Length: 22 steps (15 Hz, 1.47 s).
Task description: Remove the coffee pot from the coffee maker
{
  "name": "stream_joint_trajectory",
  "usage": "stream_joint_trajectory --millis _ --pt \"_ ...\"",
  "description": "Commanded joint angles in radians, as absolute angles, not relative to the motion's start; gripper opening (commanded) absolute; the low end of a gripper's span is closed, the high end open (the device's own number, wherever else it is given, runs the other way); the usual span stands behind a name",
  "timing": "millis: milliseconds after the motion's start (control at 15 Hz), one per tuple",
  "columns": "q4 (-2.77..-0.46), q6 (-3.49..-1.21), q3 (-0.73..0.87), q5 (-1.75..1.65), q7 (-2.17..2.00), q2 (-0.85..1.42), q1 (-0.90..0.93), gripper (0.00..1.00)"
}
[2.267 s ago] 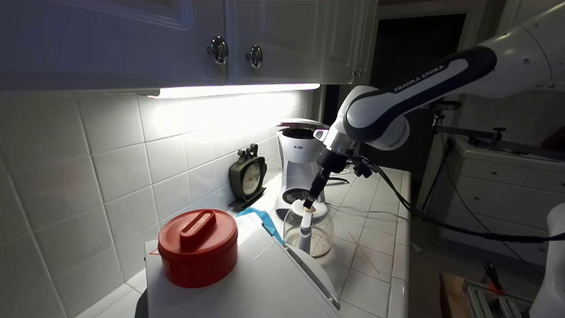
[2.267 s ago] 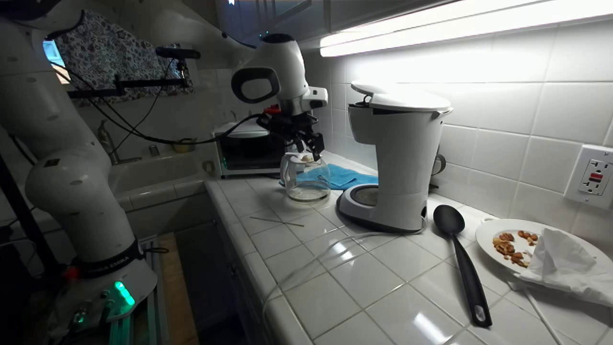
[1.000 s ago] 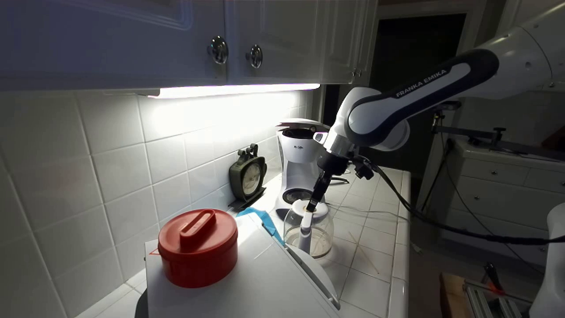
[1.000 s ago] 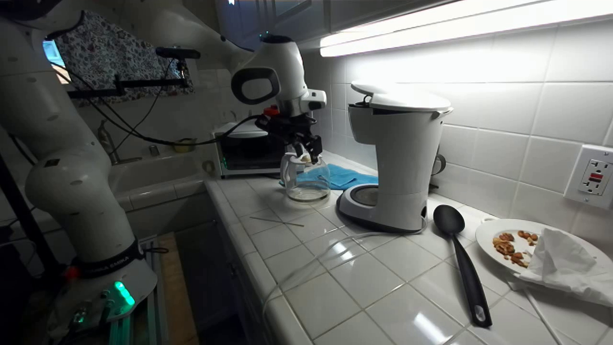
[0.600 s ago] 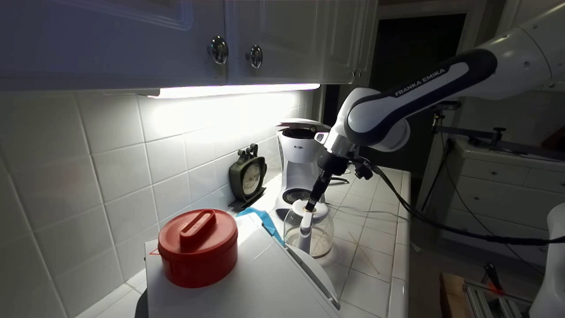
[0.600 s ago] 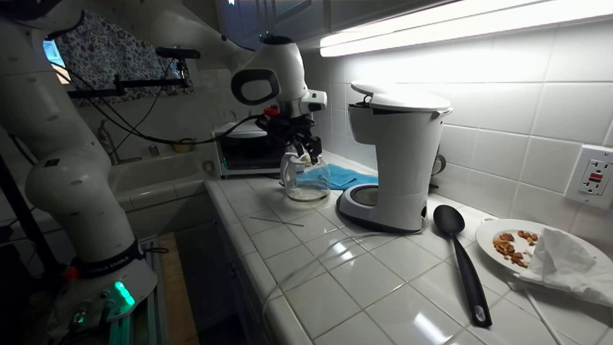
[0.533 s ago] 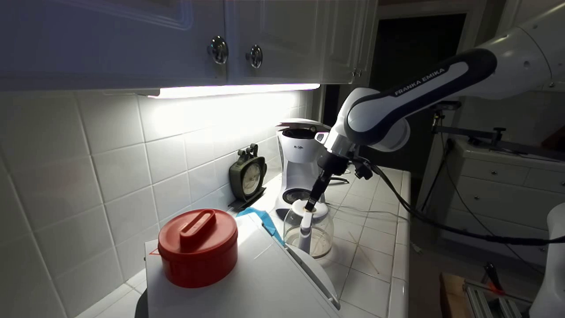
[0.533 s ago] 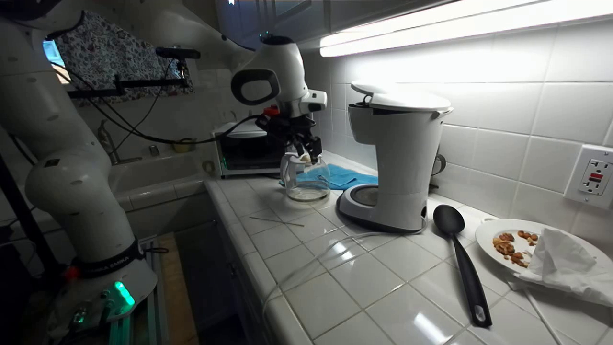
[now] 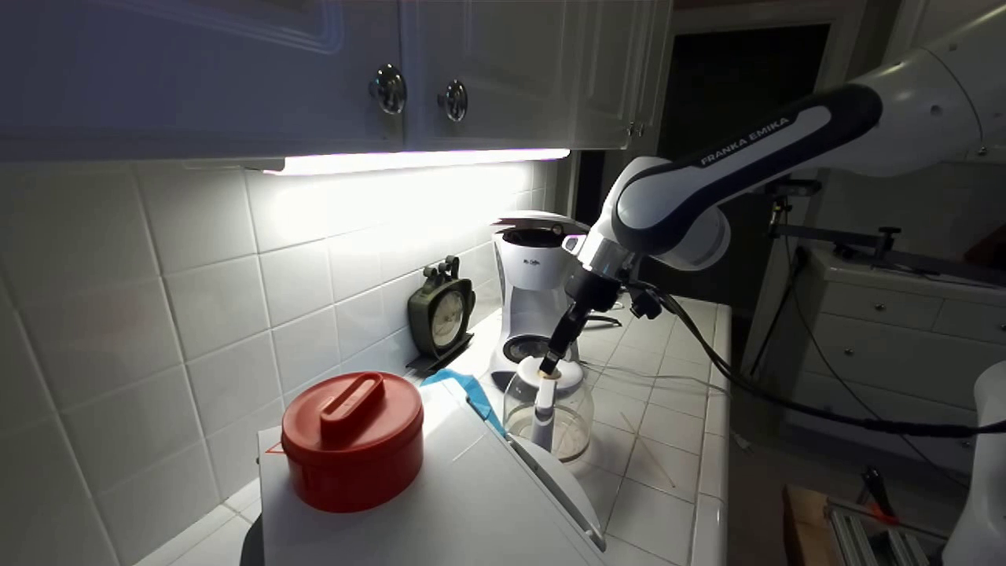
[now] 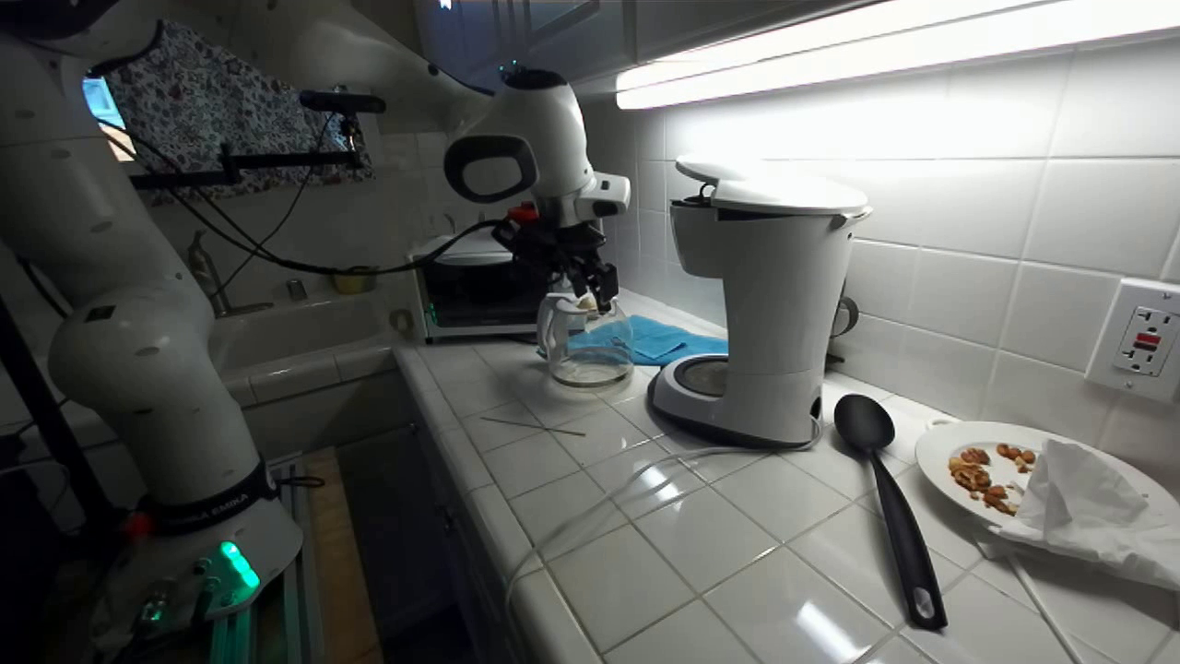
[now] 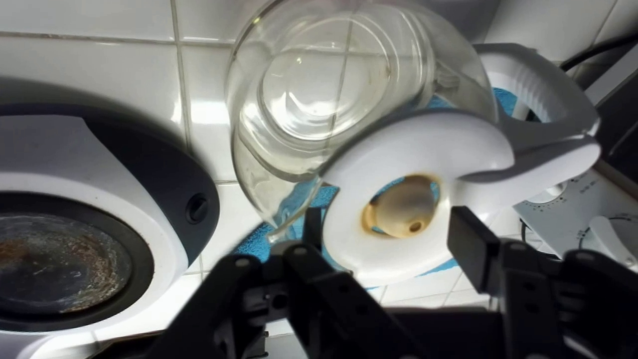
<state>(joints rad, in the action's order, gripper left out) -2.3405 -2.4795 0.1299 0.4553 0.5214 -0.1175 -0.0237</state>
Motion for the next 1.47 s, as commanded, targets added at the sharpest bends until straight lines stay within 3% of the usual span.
stream_joint_trajectory --millis 0,133,467,1400 --pt "-2.349 -2.482 0.130 0.498 0.517 -0.134 -0.016 0.65" --pt "-2.348 -2.482 0.129 0.506 0.517 -0.135 -0.016 0.61" --pt "-2.348 -2.481 0.129 0.511 0.516 -0.138 -0.016 0.65" --pt "-2.339 -2.478 0.130 0.528 0.515 -0.148 -0.013 0.55"
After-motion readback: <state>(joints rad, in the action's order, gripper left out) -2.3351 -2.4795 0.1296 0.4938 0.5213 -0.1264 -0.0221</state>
